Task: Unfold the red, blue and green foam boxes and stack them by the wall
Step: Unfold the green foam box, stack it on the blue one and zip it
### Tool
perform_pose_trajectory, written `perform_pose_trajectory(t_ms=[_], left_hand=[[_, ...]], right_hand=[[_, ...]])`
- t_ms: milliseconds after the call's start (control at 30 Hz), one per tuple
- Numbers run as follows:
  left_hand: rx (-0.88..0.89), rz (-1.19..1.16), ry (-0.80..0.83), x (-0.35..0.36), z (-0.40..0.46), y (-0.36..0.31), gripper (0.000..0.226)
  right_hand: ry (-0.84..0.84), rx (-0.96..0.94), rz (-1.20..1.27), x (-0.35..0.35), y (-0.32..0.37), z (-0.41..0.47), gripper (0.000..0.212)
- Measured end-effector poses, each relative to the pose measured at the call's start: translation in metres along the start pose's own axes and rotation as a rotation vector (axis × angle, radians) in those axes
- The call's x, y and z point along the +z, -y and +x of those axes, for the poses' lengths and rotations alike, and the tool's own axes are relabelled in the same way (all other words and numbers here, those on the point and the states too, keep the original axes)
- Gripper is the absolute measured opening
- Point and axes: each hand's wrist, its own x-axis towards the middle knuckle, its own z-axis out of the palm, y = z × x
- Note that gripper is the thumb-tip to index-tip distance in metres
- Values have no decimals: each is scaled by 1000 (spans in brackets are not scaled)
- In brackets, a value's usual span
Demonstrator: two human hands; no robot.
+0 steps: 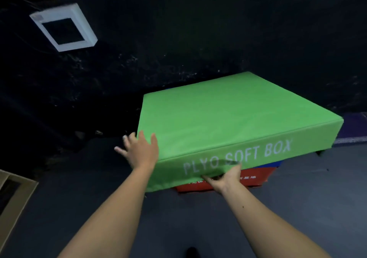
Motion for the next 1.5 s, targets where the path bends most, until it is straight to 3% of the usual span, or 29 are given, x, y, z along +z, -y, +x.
perform_pose_trajectory(t_ms=[67,100,167,367,533,567,633,767,900,967,1067,1167,1300,1500], left_hand=[[-422,-150,93,7,24,40,68],[-604,-353,204,13,32,51,69],[-740,-711,433,21,37,56,64],[-604,-804,439,29,70,19,54],[-509,-982,624,62,109,-25,29],[-492,-1018,687,71,116,-32,28],[-470,-995,736,142,151,-23,51],[-635,-805,732,221,153,9,84],[-854,-861,884,179,93,-13,85],[-894,-897,852,175,89,-30,75],[-867,-824,639,162,91,-63,70],[-730,-524,475,165,101,-92,74],[-546,-308,504,177,100,-157,73],[-209,-126,621,217,73,-288,71]], right_hand=[[-33,-3,10,4,-9,11,80],[-38,-2,11,5,-12,14,78],[-47,-14,-9,8,-19,21,75],[-17,-46,-34,28,-1,40,62],[14,-133,-233,60,37,53,75],[42,-155,-255,66,45,55,73],[74,-195,-323,75,60,58,70],[-13,-179,-509,78,80,77,68],[-266,-160,-686,58,99,103,60],[-364,-190,-715,47,122,118,60],[-574,-331,-867,36,166,135,62],[-739,-465,-1143,28,218,137,63],[-769,-523,-1302,11,295,139,70],[-795,-550,-1289,-16,389,155,80]])
